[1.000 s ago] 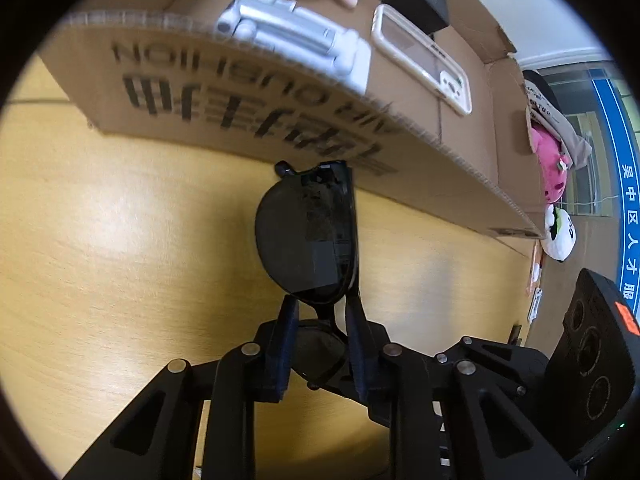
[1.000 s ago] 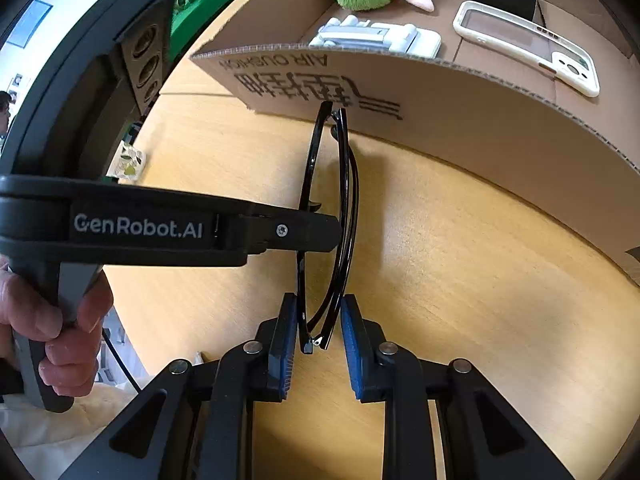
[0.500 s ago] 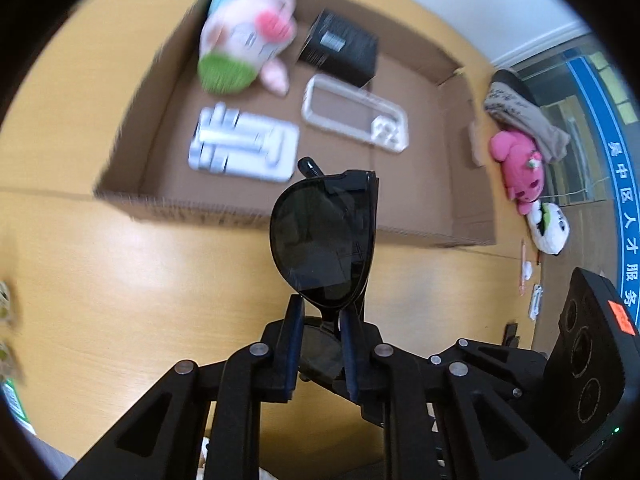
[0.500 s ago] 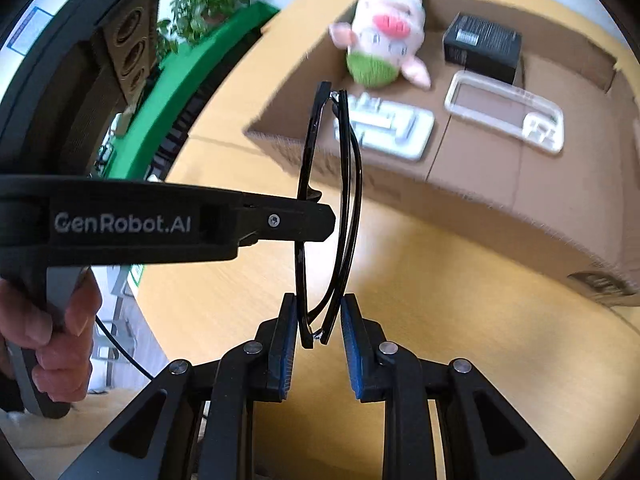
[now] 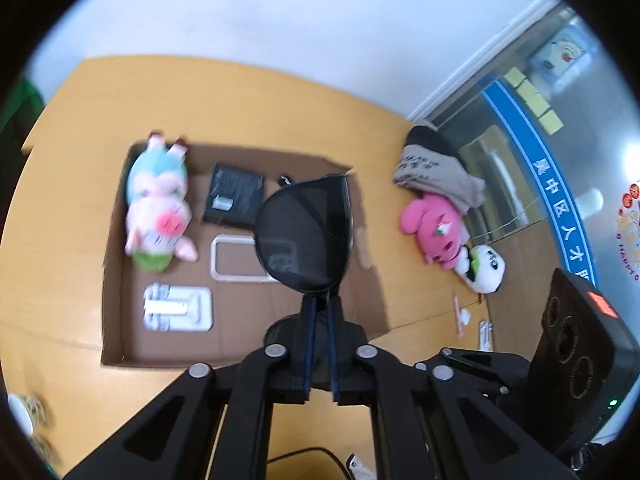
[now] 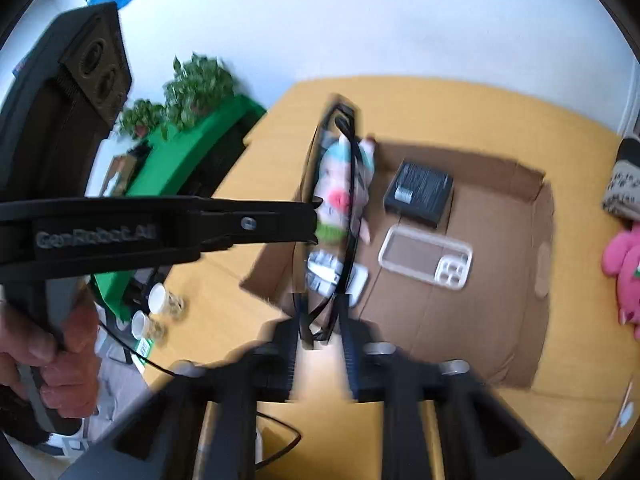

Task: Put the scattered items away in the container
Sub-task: 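Lift the sunglasses with the right gripper and carry them over the box, then lower the sunglasses onto the clear phone case inside the box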

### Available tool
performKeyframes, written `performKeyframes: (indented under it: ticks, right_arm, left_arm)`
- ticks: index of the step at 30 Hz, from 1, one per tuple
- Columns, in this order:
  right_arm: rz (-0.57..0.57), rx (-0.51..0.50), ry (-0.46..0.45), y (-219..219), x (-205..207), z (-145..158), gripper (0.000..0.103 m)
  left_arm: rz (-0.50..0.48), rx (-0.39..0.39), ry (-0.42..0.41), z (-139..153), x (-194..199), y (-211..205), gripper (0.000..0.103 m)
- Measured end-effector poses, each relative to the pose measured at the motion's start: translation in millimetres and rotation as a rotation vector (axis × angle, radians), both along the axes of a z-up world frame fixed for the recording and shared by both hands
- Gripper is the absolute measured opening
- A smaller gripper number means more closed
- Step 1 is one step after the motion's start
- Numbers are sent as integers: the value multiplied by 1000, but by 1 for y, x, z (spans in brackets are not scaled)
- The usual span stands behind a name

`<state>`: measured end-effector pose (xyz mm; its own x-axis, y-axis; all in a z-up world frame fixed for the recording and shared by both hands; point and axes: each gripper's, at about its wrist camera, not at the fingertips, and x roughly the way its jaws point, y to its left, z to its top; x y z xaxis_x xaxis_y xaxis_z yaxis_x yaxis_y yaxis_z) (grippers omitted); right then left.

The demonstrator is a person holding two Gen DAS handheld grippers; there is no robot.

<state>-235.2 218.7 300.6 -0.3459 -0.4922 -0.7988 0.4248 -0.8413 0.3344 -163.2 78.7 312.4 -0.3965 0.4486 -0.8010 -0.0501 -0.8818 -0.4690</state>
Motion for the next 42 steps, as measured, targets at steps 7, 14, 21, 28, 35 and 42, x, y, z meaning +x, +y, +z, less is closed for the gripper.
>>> performKeyframes:
  ticks: [7, 14, 21, 28, 35, 42]
  right_arm:
    - [-43, 13, 30, 20, -12, 22, 4]
    - [-150, -30, -133, 59, -22, -31, 5]
    - [-210, 63, -291, 102, -43, -97, 37]
    - [-136, 25, -332, 66, -87, -144, 68]
    - [-157, 13, -356, 34, -106, -175, 67]
    - [-258, 10, -390, 66, -88, -180, 68]
  left_arm:
    - [-59, 33, 38, 8, -20, 29, 2]
    - [25, 32, -74, -43, -23, 5, 3]
    - [94, 60, -263, -126, -17, -23, 35]
    - [103, 64, -283, -175, -45, -35, 52]
    - [-4, 15, -282, -207, -93, -14, 55]
    - [-35, -27, -335, -246, -104, 8, 19]
